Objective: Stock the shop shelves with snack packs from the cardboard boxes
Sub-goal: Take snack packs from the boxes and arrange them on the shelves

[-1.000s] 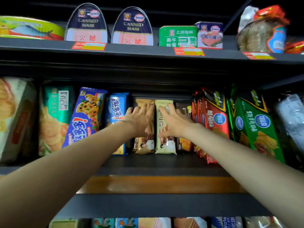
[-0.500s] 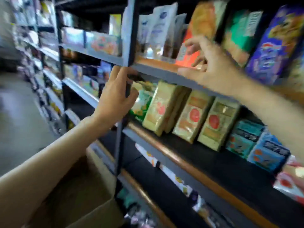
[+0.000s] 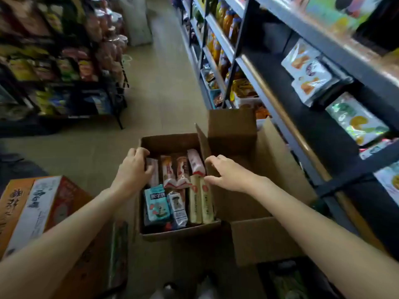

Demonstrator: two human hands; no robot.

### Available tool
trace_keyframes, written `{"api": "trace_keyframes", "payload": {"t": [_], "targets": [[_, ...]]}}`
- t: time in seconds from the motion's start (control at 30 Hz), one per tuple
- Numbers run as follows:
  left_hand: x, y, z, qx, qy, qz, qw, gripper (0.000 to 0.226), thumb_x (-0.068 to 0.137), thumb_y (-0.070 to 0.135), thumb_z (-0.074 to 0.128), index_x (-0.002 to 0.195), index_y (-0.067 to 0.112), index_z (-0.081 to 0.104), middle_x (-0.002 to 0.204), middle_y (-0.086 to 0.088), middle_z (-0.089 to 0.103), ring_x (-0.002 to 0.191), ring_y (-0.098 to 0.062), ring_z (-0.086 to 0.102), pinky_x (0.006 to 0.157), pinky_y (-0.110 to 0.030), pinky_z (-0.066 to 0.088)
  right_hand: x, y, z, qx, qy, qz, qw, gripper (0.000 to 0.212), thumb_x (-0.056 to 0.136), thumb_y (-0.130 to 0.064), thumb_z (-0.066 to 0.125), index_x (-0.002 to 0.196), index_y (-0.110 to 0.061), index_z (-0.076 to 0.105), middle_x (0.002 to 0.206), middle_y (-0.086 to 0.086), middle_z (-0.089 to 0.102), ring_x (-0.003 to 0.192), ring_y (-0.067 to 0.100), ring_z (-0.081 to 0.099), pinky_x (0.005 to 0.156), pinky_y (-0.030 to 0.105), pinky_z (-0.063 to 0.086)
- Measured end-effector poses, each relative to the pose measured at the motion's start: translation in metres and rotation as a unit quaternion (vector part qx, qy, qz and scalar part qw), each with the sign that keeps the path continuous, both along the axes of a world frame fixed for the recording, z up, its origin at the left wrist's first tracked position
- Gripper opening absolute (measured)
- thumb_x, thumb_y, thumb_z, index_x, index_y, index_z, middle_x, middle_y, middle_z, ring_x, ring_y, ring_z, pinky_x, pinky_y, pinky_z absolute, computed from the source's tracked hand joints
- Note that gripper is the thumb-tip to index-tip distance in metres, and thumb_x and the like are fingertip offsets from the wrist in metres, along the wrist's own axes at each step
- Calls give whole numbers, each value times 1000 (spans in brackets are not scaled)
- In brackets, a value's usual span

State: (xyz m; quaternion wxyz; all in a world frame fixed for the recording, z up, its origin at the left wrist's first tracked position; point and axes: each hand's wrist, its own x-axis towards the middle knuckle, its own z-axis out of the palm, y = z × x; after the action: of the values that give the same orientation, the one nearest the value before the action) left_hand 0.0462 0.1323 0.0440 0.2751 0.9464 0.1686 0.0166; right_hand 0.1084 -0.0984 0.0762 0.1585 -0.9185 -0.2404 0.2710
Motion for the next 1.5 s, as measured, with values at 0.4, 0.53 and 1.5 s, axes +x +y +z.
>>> {"api": "trace_keyframes", "payload": {"t": [0.4, 0.53, 1.5], "targets": [[22, 72, -171, 69, 190, -17, 979, 36, 89, 17, 49, 123, 7, 44, 120, -12, 45, 110, -30, 48, 93, -42, 41, 26, 143, -299, -137, 168, -105, 971, 68, 84, -31, 68, 137, -17, 27, 138, 22, 35, 123, 39, 43, 101, 48, 39], [22, 74, -184, 21, 194, -11, 981, 34, 90, 16, 49, 122, 7, 45, 117, -10, 47, 108, -25, 48, 90, -36, 43, 33, 135, -308, -126, 163, -128, 970, 66, 83, -18, 66, 136, -16, 26, 129, 20, 46, 112, 36, 53, 94, 45, 45], [14, -353, 181, -680, 167, -357, 618, 15, 88, -1, 51, 89, 13, 55, 80, -3, 71, 66, -13, 68, 62, -21, 56, -154, -232, 150, 623, -99, -550, 547, 19, 86, -5, 62, 98, -19, 60, 82, -4, 71, 70, 9, 67, 64, 29, 56]]}}
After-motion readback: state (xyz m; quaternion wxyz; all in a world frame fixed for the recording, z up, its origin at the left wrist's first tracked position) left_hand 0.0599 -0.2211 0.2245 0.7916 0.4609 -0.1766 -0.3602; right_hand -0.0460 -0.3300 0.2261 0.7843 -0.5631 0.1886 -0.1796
